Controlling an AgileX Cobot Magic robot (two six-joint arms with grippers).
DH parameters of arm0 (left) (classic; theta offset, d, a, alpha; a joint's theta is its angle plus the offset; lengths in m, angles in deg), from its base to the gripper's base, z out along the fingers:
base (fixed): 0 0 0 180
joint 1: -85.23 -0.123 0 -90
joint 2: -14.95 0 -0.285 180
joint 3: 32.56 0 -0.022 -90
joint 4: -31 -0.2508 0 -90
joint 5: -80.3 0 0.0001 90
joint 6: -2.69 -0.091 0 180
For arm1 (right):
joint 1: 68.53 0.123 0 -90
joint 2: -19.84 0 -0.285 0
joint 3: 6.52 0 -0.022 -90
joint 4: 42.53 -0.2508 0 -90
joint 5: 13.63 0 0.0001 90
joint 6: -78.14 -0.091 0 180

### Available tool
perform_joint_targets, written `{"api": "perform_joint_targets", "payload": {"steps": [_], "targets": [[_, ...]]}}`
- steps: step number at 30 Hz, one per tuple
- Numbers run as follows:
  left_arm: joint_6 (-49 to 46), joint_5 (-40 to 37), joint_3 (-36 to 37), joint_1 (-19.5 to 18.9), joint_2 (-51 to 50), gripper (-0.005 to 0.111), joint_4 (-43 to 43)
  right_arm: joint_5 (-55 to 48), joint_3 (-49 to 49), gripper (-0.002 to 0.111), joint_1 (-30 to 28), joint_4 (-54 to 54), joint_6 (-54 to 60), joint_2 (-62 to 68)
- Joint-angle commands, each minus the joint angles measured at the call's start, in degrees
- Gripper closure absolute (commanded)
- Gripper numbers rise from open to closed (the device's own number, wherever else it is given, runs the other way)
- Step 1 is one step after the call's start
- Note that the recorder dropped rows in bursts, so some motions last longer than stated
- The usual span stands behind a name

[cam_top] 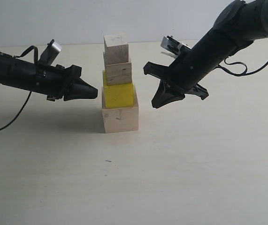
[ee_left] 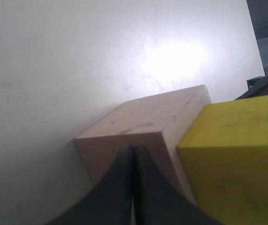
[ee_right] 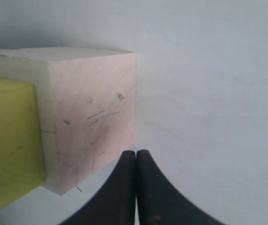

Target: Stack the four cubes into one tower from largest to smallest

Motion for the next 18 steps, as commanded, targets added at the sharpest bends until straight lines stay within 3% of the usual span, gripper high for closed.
{"api": "perform_joint_targets", "payload": {"steps": [1,10,18], "targets": [[-0.16,0.78,-0.68,0.19,-0.2,0.107,1.0,0.48,0.24,0.108,-0.19,0.4,0.21,-0.2],[-0.47,-2.47,-2.25,0.48,-2.55,0.107,1.73,0.67,0.24,0.108,-0.19,0.36,0.12,-0.2],[-0.24,-0.97,-4.83,3.5,-4.62,0.107,1.18,0.79,0.24,0.108,-0.19,0.6,0.12,-0.2]]}}
